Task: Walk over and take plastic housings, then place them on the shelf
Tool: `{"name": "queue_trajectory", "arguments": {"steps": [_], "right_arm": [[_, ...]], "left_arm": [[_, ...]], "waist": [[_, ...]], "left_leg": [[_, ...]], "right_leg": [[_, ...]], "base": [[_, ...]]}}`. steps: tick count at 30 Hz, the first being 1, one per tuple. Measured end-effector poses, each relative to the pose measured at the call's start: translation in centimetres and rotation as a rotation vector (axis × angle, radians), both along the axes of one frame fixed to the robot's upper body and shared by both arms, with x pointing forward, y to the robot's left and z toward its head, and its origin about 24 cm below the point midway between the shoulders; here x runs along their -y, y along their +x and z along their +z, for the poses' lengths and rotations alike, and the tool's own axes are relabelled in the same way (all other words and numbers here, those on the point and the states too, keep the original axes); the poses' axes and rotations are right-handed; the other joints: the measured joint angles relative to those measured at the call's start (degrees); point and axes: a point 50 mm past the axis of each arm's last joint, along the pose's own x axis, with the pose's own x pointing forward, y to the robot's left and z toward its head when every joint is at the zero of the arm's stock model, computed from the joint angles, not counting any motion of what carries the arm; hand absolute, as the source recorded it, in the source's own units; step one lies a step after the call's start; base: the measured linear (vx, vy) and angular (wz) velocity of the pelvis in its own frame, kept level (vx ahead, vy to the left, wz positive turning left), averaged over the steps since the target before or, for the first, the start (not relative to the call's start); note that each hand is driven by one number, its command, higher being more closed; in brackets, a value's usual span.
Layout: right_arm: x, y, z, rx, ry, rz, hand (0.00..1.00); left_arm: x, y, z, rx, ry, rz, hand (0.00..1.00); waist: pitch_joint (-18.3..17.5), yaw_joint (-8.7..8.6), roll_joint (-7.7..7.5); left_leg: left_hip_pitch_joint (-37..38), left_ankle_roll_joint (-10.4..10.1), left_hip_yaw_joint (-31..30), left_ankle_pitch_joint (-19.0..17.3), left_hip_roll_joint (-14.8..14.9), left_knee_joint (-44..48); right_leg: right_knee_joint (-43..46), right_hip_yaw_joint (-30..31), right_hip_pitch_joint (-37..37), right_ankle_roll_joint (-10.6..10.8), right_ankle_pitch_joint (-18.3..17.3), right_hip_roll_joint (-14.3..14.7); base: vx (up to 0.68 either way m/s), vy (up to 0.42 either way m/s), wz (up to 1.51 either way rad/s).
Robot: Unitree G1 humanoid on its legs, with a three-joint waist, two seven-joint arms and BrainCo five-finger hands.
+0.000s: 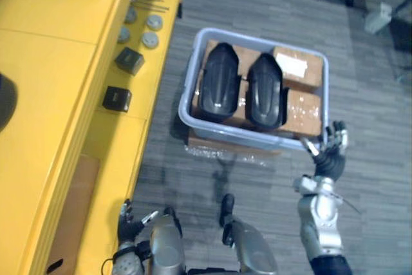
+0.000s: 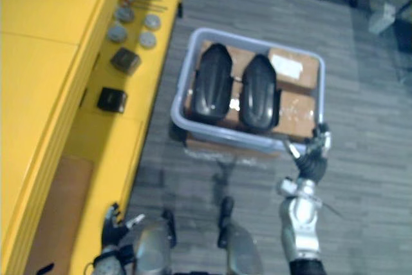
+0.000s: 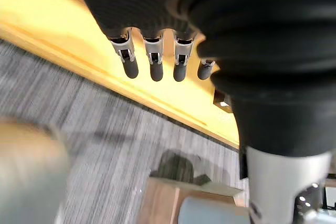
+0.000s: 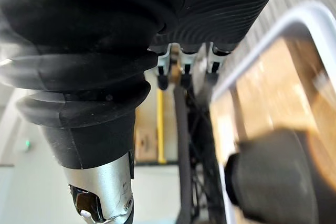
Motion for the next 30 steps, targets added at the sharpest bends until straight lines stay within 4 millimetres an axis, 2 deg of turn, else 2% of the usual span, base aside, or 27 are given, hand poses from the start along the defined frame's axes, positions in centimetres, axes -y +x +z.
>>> {"name": "queue_trajectory", "arguments": {"steps": [2,3,5,6,7,9,10,11,12,13,14,15,16,18,21,25,28,30], "right_arm": [[0.5,0.5,0.3,-0.004,-0.014,-0.013,0.00],[2.6,1.8,0.7,-0.034,-0.031,-0.079,0.00],[3.9,2.5,1.2,-0.053,-0.037,-0.124,0.00],[5.4,3.6,2.3,-0.055,-0.033,-0.174,0.00],[5.9,4.3,2.8,-0.061,-0.025,-0.190,0.00],[7.9,6.1,5.2,-0.060,-0.004,-0.252,0.00],[9.3,6.9,7.2,-0.056,-0.013,-0.298,0.00],[10.4,7.4,9.1,-0.047,-0.018,-0.339,0.00],[10.9,7.6,10.0,-0.044,-0.019,-0.354,0.00],[12.0,8.1,12.0,-0.059,-0.038,-0.403,0.00],[12.1,8.1,12.2,-0.065,-0.042,-0.409,0.00],[12.4,8.4,13.2,-0.081,-0.057,-0.440,0.00],[12.6,8.5,13.5,-0.089,-0.063,-0.447,0.00],[12.7,9.0,14.8,-0.123,-0.082,-0.451,0.00],[13.8,8.7,16.0,-0.167,-0.099,-0.490,0.00],[15.3,8.0,16.7,-0.234,-0.080,-0.543,0.00],[16.2,7.7,15.9,-0.323,-0.047,-0.575,0.00],[16.8,7.3,14.5,-0.412,-0.010,-0.622,0.00]], "left_arm": [[0.1,0.1,0.1,0.015,-0.001,-0.009,0.00],[0.4,0.3,0.1,0.020,-0.004,-0.032,0.00],[0.7,0.4,-0.1,0.014,-0.009,-0.047,0.00],[1.0,0.7,-0.3,0.004,-0.014,-0.057,0.00],[1.0,0.7,-0.4,-0.001,-0.016,-0.060,0.00],[1.5,0.9,-0.6,-0.009,-0.024,-0.079,0.00],[1.6,1.1,-0.6,-0.005,-0.047,-0.066,0.00],[1.9,1.4,-0.8,-0.009,-0.070,-0.061,0.00],[2.0,1.5,-0.8,-0.010,-0.081,-0.057,0.00],[2.5,1.8,-0.8,-0.005,-0.107,-0.056,0.00],[2.5,1.9,-0.8,-0.005,-0.108,-0.056,0.00],[2.7,1.9,-0.9,-0.009,-0.119,-0.052,0.00],[2.9,1.9,-1.0,-0.012,-0.125,-0.050,0.00],[3.1,2.0,-0.9,0.002,-0.134,-0.048,0.00],[3.4,2.0,-0.8,0.019,-0.150,-0.041,0.00],[3.8,1.9,-1.1,0.013,-0.173,-0.065,0.00],[4.3,1.9,-1.1,0.015,-0.182,-0.093,0.00],[4.9,1.8,-1.1,0.010,-0.186,-0.117,0.00]], "waist": [[0.21,-0.01,0.31],[0.67,-0.15,1.08],[1.13,-0.04,1.85],[1.81,0.39,2.90],[1.97,0.34,3.32],[2.59,0.56,4.54],[3.04,1.10,5.53],[3.20,1.61,6.87],[3.36,2.12,7.52],[3.48,3.68,8.97],[3.46,3.83,9.14],[3.62,4.10,10.33],[3.54,4.20,10.79],[3.31,5.63,11.16],[2.97,6.79,11.66],[2.36,6.87,12.60],[1.76,7.85,13.48],[1.13,8.67,14.40]], "left_leg": [[-0.22,-0.05,-0.79,0.03,-0.39,-0.53],[-1.56,-0.07,-1.33,0.50,-1.26,-1.05],[-2.16,-0.07,-2.58,0.50,-1.91,-1.00],[-2.58,0.07,-2.92,0.58,-2.55,-0.84],[-2.95,0.29,-3.39,0.72,-2.96,-0.82],[-4.33,0.72,-4.37,1.22,-4.11,-0.74],[-5.57,0.87,-5.29,1.50,-4.95,-0.52],[-7.37,1.02,-6.26,1.60,-5.40,0.42],[-8.10,1.05,-6.77,1.62,-5.64,0.88],[-9.72,1.39,-7.40,1.85,-6.06,1.38],[-9.99,1.43,-7.54,1.87,-6.17,1.45],[-10.87,1.67,-8.91,2.02,-6.87,1.76],[-11.28,1.73,-9.33,2.06,-7.05,1.95],[-12.50,1.96,-10.28,2.24,-7.85,2.09],[-13.92,2.07,-11.54,2.31,-8.73,2.73],[-15.33,2.65,-13.13,2.71,-10.10,3.09],[-16.00,2.89,-13.18,2.87,-10.76,3.24],[-16.20,2.90,-13.16,2.87,-10.94,3.36]], "right_leg": [[-0.02,0.68,-0.82,-0.04,0.13,-0.24],[0.10,1.12,-2.69,0.03,0.49,-0.79],[0.12,1.03,-3.16,0.04,0.79,-0.85],[0.04,0.91,-3.33,0.06,0.98,-1.41],[0.02,0.64,-3.47,0.25,1.10,-1.78],[0.01,-0.46,-4.26,0.55,1.47,-2.97],[-0.08,-1.05,-4.92,0.80,1.86,-3.69],[-0.07,-1.99,-5.67,0.96,2.28,-4.19],[-0.02,-2.24,-6.09,1.20,2.49,-4.38],[0.32,-2.80,-7.34,1.51,2.94,-4.94],[0.41,-2.94,-7.37,1.52,2.95,-5.03],[0.77,-3.97,-7.57,1.65,3.04,-5.51],[1.14,-4.48,-7.85,1.66,3.04,-5.73],[2.29,-5.10,-9.38,1.59,2.97,-6.53],[3.06,-5.85,-10.34,1.68,2.88,-7.47],[4.38,-8.23,-11.10,1.78,2.50,-9.15],[4.97,-8.41,-11.75,1.91,2.34,-9.98],[5.59,-8.45,-12.12,1.81,2.10,-10.28]], "base": [[-0.06,0.014,-0.22],[-0.08,0.032,-0.09],[-0.07,0.016,0.03],[-0.06,0.029,0.12],[-0.10,0.063,0.24],[-0.09,0.078,0.31],[-0.11,0.113,0.39],[-0.11,0.117,0.38],[-0.09,0.117,0.38],[-0.06,0.070,0.22],[-0.04,0.073,0.34],[-0.02,0.057,0.30],[-0.01,0.087,0.34],[-0.01,0.073,0.12],[-0.01,0.064,0.13],[-0.03,0.083,0.26],[-0.03,0.067,0.07],[-0.03,0.048,0.01]]}}
